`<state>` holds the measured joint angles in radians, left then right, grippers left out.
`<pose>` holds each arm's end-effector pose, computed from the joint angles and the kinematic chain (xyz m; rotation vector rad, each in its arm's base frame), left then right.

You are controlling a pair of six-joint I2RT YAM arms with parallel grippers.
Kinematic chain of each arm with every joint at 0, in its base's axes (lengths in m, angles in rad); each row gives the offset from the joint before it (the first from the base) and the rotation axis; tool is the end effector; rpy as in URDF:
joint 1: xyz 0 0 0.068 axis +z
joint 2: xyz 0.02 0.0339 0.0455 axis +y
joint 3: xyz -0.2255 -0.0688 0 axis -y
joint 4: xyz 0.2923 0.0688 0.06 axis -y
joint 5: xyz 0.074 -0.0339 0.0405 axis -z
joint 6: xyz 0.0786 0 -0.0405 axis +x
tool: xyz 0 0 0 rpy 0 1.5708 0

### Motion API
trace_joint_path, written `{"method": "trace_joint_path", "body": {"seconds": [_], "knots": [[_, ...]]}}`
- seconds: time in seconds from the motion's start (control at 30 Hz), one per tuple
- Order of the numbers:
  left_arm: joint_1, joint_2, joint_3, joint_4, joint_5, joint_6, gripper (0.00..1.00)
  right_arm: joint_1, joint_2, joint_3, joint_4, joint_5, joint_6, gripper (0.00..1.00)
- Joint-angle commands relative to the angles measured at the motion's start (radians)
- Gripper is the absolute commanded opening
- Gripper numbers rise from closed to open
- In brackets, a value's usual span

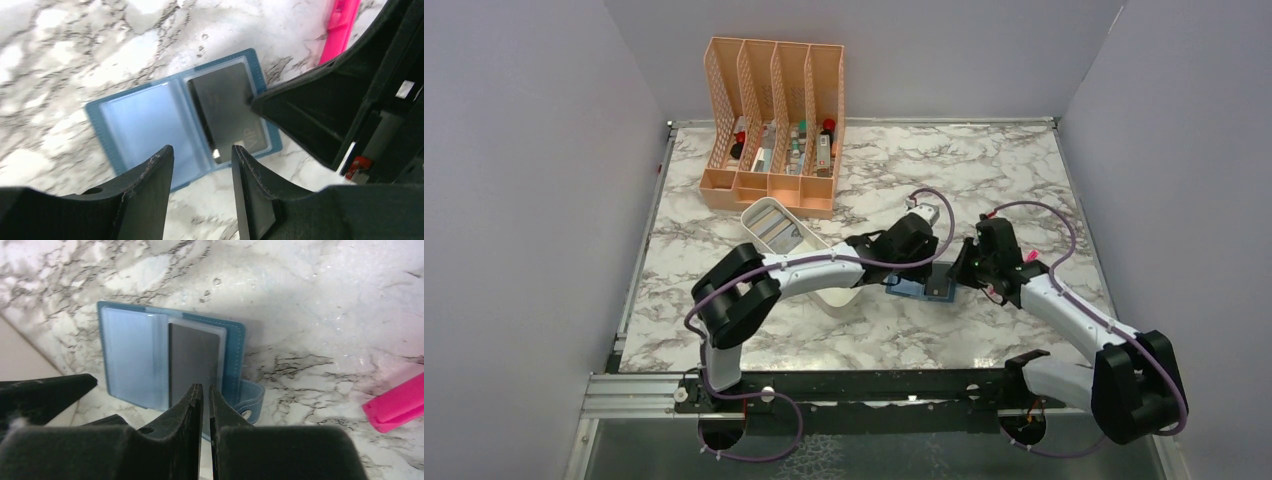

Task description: Put the credit cards into the card holder

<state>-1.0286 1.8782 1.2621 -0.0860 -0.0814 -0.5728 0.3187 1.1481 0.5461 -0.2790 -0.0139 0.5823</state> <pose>0.2520 -0.4060 0.1101 0.4946 2.3318 -0.7261 0.2841 0.0949 0.0854 0.3219 2.4754 0.4061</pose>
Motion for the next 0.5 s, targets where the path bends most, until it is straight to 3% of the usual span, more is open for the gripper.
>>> {"method": "trace_joint_path", "body": {"seconds": [0.0, 0.1, 0.27, 0.37, 0.47], "knots": [[0.022, -0.129, 0.053, -0.223, -0.094, 0.183, 0.5, -0.001, -0.043, 0.039, -0.005, -0.123, -0.041, 0.16], [0.072, -0.22, 0.018, -0.298, -0.119, 0.245, 0.5, -0.001, -0.054, 0.04, 0.014, -0.182, -0.045, 0.17], [0.212, -0.366, -0.072, -0.332, -0.023, 0.384, 0.5, -0.001, -0.056, 0.051, 0.02, -0.226, -0.052, 0.2], [0.23, -0.461, -0.137, -0.332, -0.103, 0.575, 0.52, -0.001, -0.071, 0.066, 0.01, -0.241, -0.058, 0.22], [0.276, -0.524, -0.18, -0.338, -0.172, 0.664, 0.57, -0.001, -0.095, 0.074, 0.004, -0.25, -0.06, 0.23]]}}
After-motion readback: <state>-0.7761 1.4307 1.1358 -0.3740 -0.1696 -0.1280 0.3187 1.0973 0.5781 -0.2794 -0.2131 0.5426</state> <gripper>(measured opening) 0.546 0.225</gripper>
